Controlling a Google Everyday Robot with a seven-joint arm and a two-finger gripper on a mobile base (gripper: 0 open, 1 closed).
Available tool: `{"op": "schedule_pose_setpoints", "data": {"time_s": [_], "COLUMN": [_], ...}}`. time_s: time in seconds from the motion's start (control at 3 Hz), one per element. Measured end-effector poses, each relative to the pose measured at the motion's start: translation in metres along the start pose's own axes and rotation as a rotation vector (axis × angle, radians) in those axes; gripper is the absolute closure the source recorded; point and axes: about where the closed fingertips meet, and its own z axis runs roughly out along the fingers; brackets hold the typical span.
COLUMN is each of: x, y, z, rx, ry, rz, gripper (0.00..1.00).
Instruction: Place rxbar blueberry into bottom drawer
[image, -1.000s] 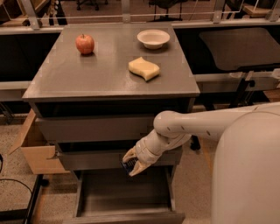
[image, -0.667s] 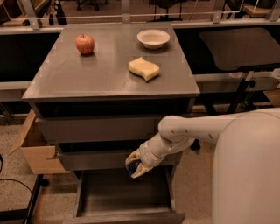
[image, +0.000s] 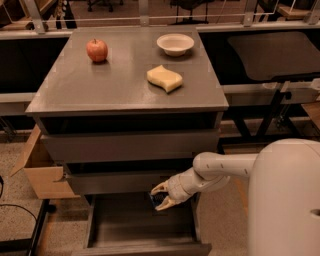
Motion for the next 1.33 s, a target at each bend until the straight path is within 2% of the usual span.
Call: {"op": "schedule_pose_setpoints", "data": {"time_s": [0.67,1.0,1.33], "x": [0.058,0.086,0.115], "y": [0.020,0.032,0.042], "z": [0.060,0.082,0.106], "rx": [0.082,0.122,0.140], "ry": [-0.066,-0.076,-0.082], "rz": [0.068,0.107,0.155], "gripper": [1.00,1.00,1.00]}}
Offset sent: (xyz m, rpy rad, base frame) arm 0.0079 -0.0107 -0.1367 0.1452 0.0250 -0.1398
